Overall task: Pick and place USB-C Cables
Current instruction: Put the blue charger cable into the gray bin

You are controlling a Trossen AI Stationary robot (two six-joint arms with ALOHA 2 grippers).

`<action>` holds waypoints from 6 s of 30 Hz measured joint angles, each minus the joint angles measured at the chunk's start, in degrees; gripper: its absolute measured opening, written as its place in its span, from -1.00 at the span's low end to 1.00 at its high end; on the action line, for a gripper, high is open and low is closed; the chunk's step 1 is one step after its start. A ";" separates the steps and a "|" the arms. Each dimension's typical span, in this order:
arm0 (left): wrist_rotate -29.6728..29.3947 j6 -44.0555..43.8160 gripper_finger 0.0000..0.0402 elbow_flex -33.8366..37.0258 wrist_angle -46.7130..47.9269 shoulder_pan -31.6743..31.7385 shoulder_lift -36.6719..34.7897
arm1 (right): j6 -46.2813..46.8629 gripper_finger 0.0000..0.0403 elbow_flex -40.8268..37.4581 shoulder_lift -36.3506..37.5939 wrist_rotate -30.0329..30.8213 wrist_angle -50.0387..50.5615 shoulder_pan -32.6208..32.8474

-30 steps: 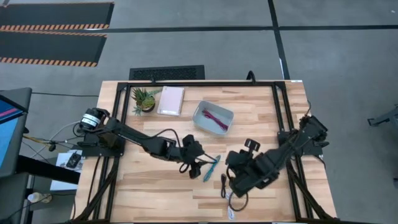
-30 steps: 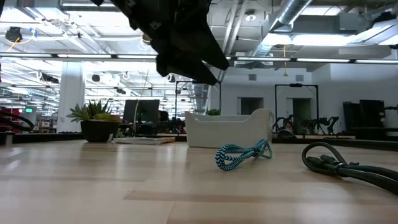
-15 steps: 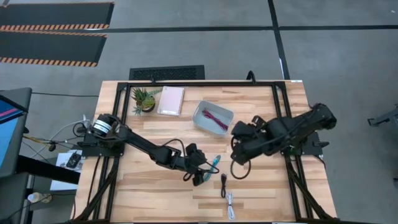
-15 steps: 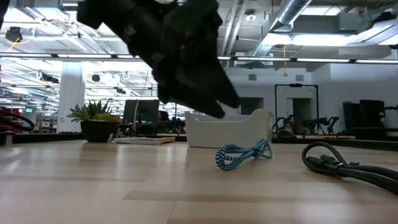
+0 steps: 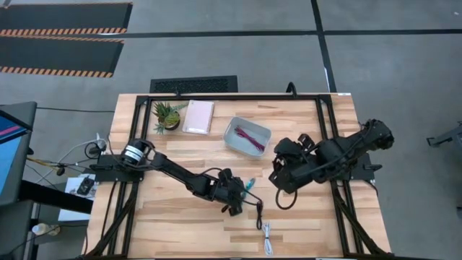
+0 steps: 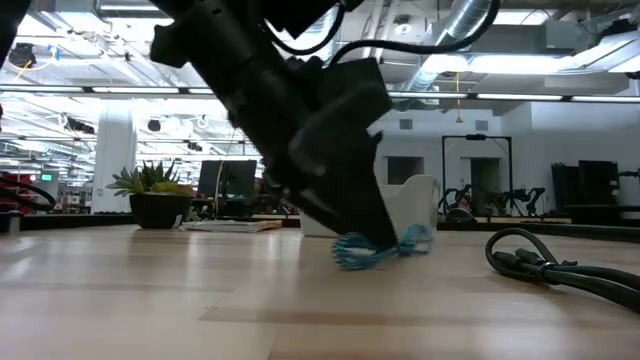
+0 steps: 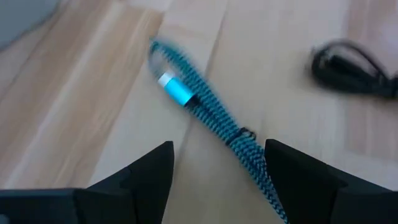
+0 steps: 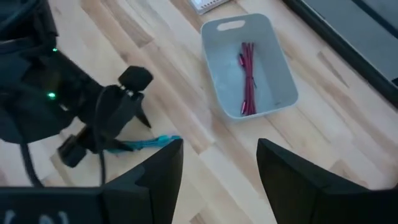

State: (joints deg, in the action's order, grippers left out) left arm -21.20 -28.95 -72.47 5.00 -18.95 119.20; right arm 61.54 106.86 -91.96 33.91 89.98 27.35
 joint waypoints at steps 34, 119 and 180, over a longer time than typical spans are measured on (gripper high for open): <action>2.85 -1.83 -0.99 0.15 17.35 2.01 -13.21 | -24.71 0.12 -0.07 8.17 15.15 -1.28 -1.46; 36.96 33.39 -0.97 16.38 -20.46 36.19 -50.75 | -60.58 0.12 -62.68 31.29 -15.13 -101.44 -36.56; 54.17 21.49 -0.97 22.75 -54.43 42.98 -31.91 | -62.03 0.35 -60.40 16.55 -32.61 -130.75 -38.44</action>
State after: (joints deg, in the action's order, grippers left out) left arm 32.96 -7.46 -49.71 -49.43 24.03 87.29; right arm -0.49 46.46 -75.42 1.30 -40.77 -11.10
